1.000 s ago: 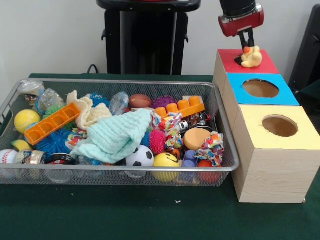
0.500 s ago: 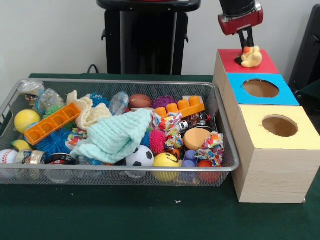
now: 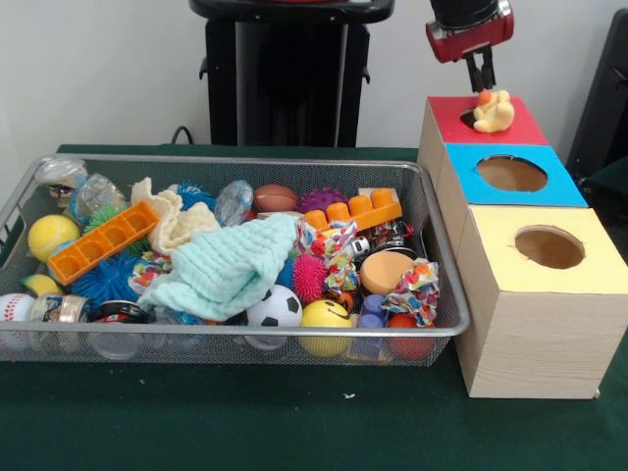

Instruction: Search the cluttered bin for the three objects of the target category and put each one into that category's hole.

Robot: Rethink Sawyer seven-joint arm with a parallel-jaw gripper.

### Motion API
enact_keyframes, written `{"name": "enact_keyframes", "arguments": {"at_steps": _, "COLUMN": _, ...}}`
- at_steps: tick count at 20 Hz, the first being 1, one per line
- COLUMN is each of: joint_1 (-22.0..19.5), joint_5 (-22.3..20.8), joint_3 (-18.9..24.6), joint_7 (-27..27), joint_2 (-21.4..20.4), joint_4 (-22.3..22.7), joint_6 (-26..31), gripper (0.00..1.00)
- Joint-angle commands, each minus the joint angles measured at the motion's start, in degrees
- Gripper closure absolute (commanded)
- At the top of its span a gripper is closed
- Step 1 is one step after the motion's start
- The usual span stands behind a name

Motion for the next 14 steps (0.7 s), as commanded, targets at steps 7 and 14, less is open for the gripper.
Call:
{"name": "enact_keyframes", "arguments": {"at_steps": 7, "joint_1": -4.52, "joint_5": 6.68, "joint_3": 9.5, "joint_7": 12.92, "joint_2": 0.3, "joint_4": -4.11, "joint_6": 2.91, "gripper": 1.0}}
{"name": "enact_keyframes", "arguments": {"at_steps": 14, "joint_1": -5.82, "joint_5": 9.3, "joint_3": 13.22, "joint_7": 14.74, "joint_2": 0.36, "joint_4": -3.16, "joint_6": 2.15, "gripper": 1.0}}
